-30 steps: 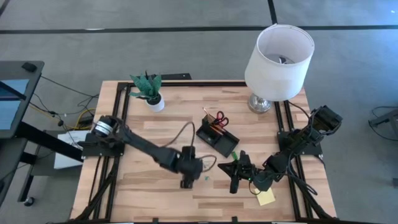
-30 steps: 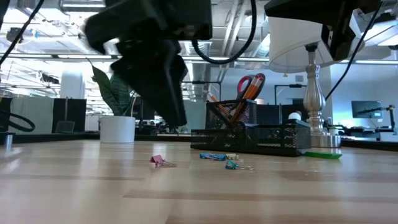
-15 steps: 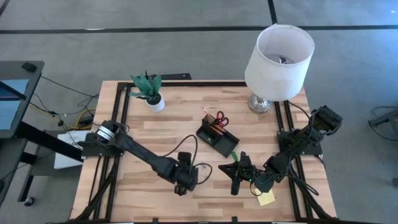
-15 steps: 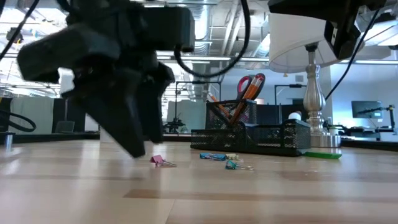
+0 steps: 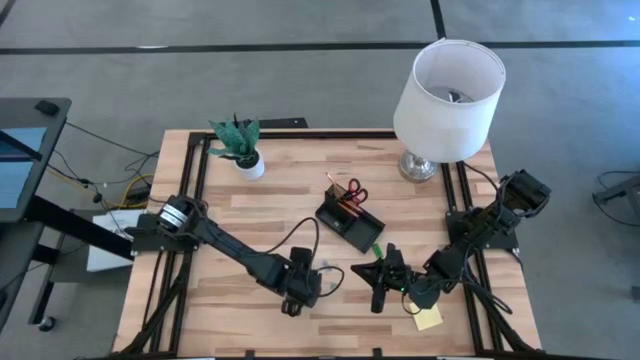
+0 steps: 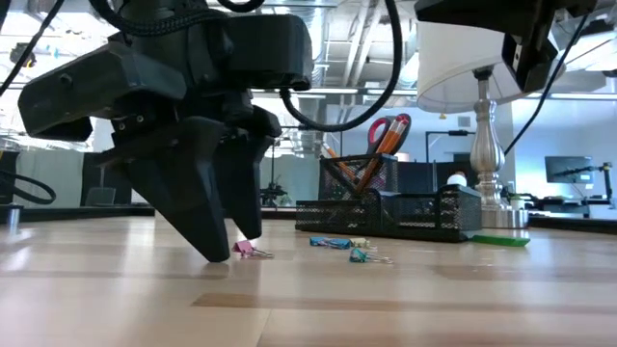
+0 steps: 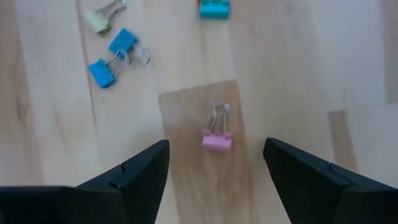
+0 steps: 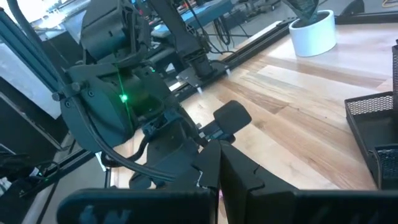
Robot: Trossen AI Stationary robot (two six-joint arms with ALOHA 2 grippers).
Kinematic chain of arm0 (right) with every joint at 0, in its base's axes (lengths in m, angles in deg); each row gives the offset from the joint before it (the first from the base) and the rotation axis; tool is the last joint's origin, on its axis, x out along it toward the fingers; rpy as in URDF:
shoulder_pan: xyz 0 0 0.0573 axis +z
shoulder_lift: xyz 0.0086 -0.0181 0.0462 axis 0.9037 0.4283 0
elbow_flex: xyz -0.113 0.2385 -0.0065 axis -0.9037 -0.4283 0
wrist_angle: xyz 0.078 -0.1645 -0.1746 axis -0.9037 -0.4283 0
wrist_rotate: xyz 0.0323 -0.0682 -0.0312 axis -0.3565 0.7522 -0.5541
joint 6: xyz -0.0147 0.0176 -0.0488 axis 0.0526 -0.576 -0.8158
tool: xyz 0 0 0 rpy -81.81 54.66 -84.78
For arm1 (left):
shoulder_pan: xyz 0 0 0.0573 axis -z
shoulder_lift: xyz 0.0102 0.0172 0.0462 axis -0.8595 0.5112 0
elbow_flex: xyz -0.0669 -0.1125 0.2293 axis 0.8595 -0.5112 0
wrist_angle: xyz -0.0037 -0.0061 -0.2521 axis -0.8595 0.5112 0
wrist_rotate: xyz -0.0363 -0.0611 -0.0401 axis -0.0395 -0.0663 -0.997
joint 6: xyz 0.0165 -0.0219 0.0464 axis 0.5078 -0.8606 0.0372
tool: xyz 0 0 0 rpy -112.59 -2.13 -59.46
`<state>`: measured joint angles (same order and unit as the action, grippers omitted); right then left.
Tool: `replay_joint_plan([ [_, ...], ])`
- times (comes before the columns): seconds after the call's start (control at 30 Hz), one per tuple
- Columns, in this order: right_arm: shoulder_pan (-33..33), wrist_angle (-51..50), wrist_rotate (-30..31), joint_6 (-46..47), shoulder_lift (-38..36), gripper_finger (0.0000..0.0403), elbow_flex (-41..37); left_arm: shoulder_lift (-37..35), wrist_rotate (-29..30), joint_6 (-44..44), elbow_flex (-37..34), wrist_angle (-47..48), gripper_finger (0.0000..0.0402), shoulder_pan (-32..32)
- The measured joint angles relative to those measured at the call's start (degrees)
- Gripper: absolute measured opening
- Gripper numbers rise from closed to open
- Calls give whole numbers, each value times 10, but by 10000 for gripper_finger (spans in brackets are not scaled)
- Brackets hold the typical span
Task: Pick and place office supplies into organizer
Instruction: Put the pink binder clip into the black desk organizer
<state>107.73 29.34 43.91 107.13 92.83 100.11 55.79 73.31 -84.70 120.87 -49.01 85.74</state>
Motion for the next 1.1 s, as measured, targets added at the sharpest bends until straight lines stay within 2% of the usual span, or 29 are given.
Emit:
replay_joint_plan([
  [0.2,0,0,0,0,0,0,0,1,-20,-3,0,-6,256,-5],
  [0.33,0,0,0,0,0,0,0,2,-46,-10,0,-2,214,-14],
  [0.6,0,0,0,0,0,0,0,3,-53,-7,0,0,120,-26],
  [0.9,0,0,0,0,0,0,0,3,-49,-3,-1,-15,73,-34],
  [1.1,1,3,0,0,0,0,0,3,-34,55,5,-13,50,-33],
])
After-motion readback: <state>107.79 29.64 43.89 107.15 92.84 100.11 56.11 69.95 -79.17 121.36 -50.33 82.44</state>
